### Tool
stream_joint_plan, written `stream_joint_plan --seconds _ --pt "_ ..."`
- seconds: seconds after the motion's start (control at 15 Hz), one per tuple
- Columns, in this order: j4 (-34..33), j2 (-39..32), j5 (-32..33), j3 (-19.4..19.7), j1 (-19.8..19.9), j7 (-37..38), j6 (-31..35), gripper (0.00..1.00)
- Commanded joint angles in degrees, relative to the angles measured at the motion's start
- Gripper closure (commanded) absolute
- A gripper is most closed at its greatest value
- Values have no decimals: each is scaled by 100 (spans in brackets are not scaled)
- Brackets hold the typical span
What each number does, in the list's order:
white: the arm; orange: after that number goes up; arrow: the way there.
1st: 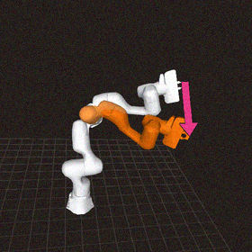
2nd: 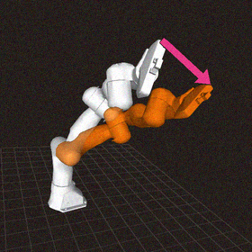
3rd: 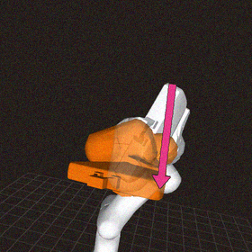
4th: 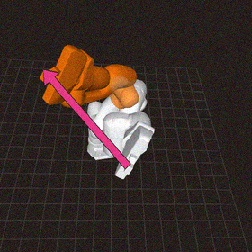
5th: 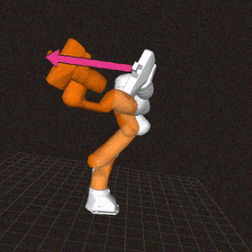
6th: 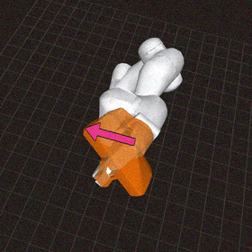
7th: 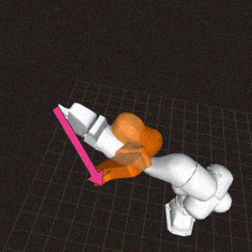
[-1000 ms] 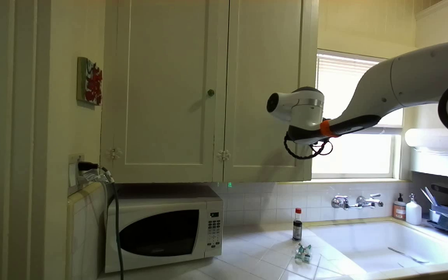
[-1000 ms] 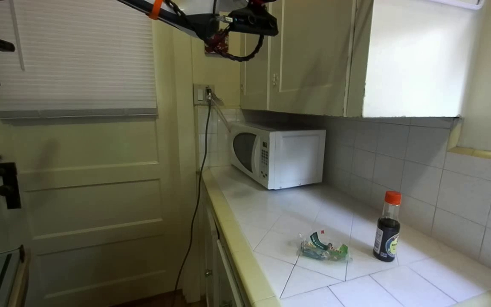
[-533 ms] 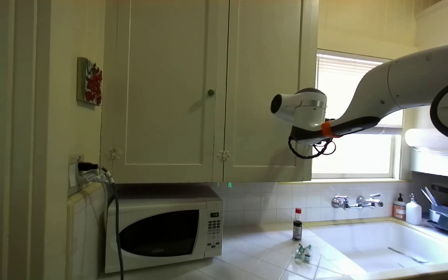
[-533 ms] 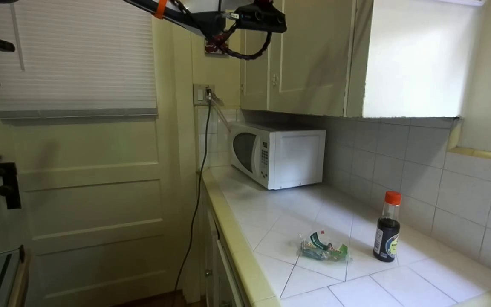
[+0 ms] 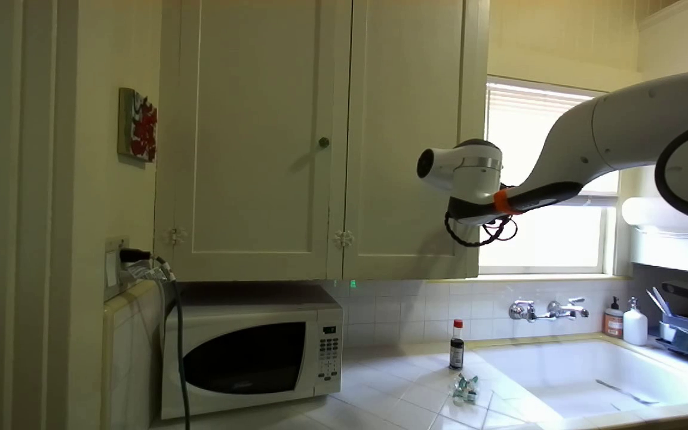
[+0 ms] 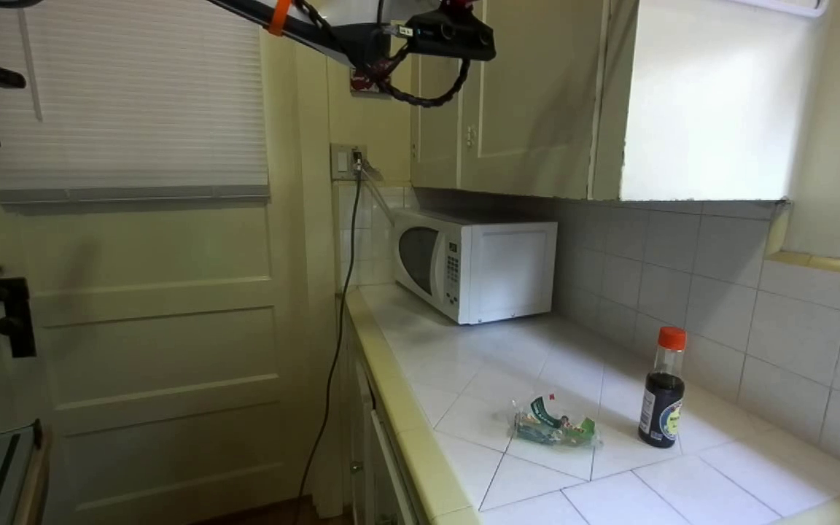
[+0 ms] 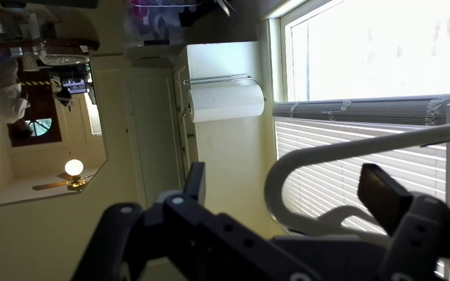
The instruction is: Shift the coat hanger to the counter
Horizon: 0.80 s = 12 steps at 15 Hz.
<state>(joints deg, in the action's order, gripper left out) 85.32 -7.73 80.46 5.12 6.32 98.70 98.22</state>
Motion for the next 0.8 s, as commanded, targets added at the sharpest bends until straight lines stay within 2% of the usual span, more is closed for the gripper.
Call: stream_joint_plan --seconds 0.0,0.47,0.73 --pt "-94 -93 -46 57 -18 -45 -142 0" --pt "48 -24 -61 145 9 -53 -413 0" --pt "121 -18 97 200 -3 -78 -991 0"
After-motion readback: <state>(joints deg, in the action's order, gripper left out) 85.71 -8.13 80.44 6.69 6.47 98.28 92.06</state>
